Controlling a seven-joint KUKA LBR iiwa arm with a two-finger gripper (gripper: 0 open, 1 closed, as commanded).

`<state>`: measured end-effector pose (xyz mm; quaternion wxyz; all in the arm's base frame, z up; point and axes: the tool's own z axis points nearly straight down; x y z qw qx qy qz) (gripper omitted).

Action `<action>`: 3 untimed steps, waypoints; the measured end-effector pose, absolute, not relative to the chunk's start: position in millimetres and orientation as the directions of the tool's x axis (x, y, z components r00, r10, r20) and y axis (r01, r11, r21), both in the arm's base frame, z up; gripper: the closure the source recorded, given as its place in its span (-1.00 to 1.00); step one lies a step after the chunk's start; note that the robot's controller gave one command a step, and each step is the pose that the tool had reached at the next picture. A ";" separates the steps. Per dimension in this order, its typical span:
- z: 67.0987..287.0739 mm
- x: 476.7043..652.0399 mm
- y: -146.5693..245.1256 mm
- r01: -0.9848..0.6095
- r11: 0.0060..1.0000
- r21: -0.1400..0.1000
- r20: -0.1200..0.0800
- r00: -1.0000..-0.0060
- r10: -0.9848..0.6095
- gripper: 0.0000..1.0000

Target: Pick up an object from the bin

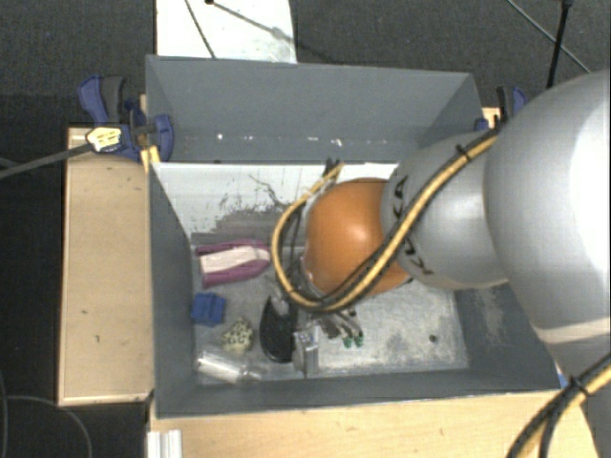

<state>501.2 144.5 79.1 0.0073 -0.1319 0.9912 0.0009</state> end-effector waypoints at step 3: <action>73.0 519.0 141.2 -0.527 0.850 0.001 -0.019 -0.850 -0.527 -1.00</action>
Offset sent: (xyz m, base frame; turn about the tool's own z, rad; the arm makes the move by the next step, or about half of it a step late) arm -0.0207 -0.0300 0.0973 -0.2007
